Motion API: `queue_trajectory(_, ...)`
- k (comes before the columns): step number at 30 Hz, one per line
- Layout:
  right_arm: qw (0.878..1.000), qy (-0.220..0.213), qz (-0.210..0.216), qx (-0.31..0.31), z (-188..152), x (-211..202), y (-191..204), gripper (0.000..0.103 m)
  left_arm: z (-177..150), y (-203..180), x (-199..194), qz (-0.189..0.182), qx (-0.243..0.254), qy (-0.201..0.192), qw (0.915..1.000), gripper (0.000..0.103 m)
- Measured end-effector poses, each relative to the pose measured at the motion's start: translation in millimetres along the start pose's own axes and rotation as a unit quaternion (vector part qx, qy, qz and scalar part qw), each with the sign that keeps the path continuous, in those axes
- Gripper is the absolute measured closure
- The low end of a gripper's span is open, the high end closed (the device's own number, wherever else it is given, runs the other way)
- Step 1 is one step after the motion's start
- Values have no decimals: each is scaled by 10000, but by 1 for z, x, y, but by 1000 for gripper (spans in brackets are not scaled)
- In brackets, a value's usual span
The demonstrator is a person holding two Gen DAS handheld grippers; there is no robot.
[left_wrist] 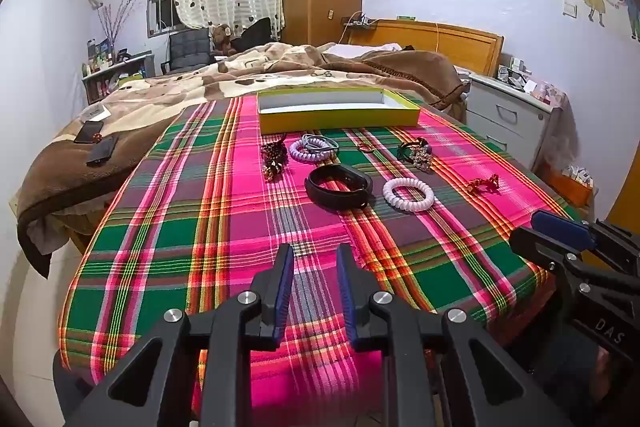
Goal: Organize jewelry
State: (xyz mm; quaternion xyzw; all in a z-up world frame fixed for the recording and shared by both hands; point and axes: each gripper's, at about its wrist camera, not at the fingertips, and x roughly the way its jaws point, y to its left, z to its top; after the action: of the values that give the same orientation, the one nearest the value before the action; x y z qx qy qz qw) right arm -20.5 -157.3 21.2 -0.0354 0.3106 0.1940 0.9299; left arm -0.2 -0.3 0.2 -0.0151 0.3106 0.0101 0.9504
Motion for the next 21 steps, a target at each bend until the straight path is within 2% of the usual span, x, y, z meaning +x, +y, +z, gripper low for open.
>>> queue_trajectory(10, 10000, -23, -75, 28, -5, -2, -4, 64, -1, -11, -13, 91, 28, -111, 9999, 82)
queue_trajectory(21, 9999, -102, -36, 96, -4, -7, -5, 64, -1, -6, -16, -47, -22, -105, 9999, 82)
